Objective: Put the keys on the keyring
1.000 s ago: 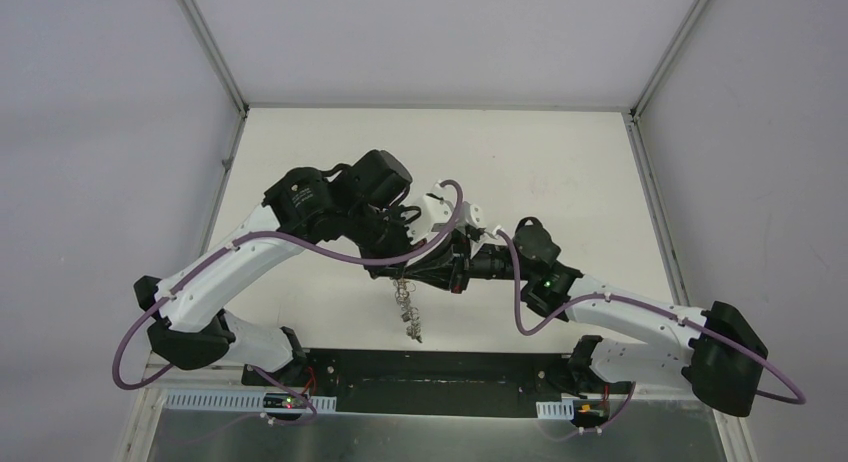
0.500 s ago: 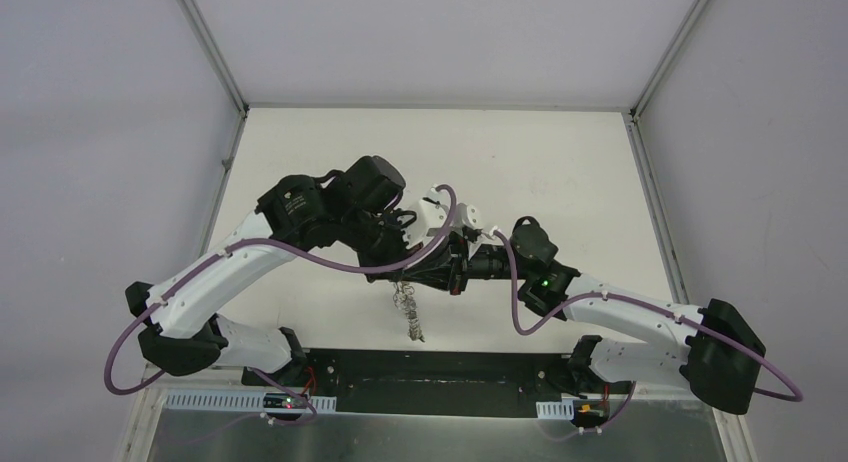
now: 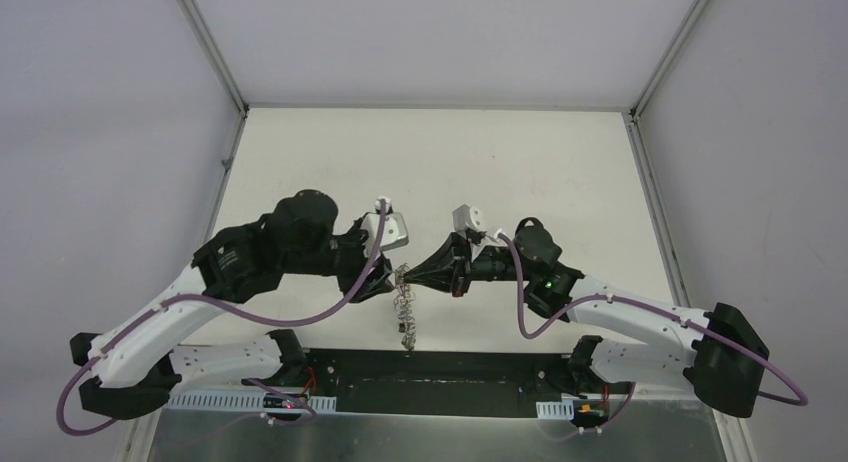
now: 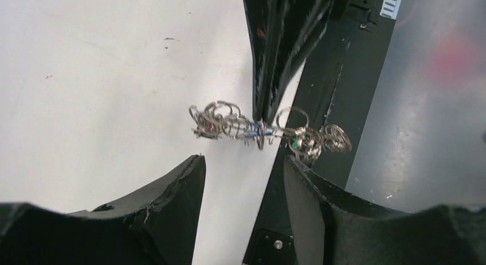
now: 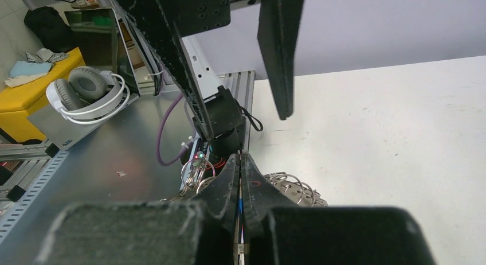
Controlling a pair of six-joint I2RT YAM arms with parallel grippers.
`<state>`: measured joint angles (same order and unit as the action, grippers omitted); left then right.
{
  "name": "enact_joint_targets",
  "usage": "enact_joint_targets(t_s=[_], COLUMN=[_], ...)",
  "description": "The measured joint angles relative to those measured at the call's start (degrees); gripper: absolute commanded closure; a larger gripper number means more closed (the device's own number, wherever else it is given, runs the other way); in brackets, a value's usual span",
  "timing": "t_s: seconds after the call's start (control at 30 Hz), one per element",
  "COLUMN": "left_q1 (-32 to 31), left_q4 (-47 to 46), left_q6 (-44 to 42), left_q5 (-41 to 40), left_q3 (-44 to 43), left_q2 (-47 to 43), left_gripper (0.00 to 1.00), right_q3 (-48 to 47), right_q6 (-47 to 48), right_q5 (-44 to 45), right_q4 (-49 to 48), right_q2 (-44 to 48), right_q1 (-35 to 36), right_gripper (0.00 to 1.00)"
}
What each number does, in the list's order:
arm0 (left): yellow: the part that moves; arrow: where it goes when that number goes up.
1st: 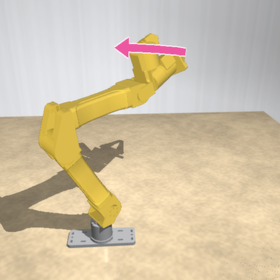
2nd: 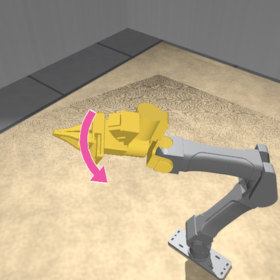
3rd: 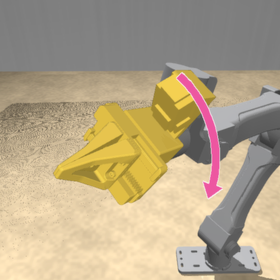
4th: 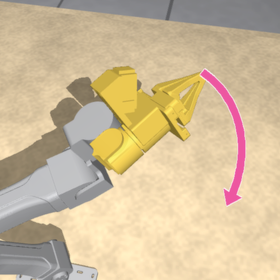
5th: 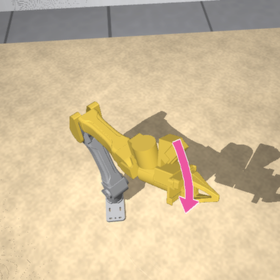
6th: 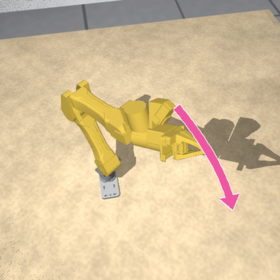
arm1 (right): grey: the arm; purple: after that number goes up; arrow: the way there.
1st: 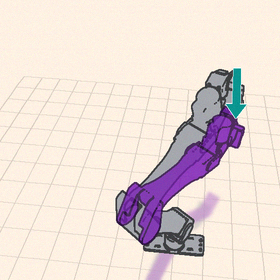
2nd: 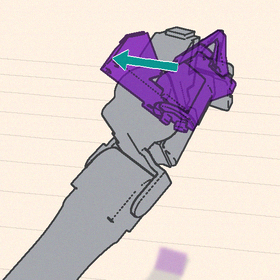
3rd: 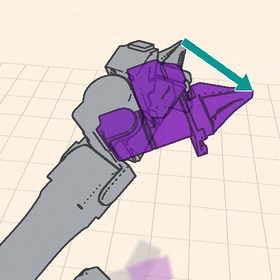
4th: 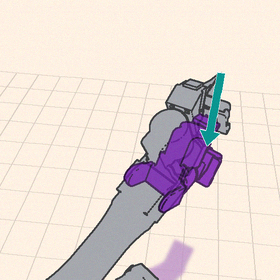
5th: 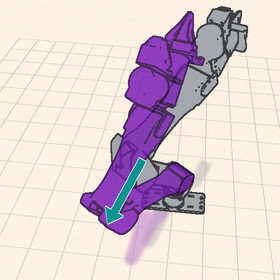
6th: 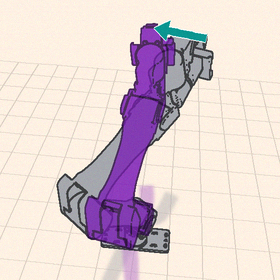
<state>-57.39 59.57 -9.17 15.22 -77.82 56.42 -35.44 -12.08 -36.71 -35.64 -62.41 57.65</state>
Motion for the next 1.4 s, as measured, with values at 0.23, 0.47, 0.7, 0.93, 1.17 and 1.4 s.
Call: enact_joint_targets(t_s=[0.23, 0.47, 0.7, 0.93, 1.17, 1.4], left_q1=[0.00, 0.00, 0.00, 0.00, 0.00, 0.00], left_q4=[-17.94, -31.71, -40.46, -43.12, -43.67, -37.07], left_q6=[1.29, 3.37, 5.44, 5.14, 5.14, 4.39], left_q5=[0.02, 0.28, 1.70, 4.66, 4.76, 4.17], left_q3=[19.85, 32.15, 37.20, 37.88, 37.86, 33.38], left_q2=[-17.84, -24.65, -22.97, -17.70, -17.33, -15.85], left_gripper=[0.44, 0.50, 1.00, 1.00, 1.00, 1.00], right_q3=[0.00, 0.66, 1.14, 2.64, 3.02, 3.02], right_q6=[0.42, 0.63, 1.38, 2.36, 3.37, 5.22], right_q5=[-0.17, -0.20, 0.07, 1.46, 3.10, 6.62], right_q4=[0.90, 2.16, 3.37, 6.78, 8.04, 10.56], right_q2=[0.26, 0.81, 1.70, 3.54, 6.49, 11.39], right_q1=[0.00, 0.00, -0.02, -0.66, -0.04, 0.11], right_gripper=[1.00, 1.00, 1.00, 1.00, 0.77, 0.49])
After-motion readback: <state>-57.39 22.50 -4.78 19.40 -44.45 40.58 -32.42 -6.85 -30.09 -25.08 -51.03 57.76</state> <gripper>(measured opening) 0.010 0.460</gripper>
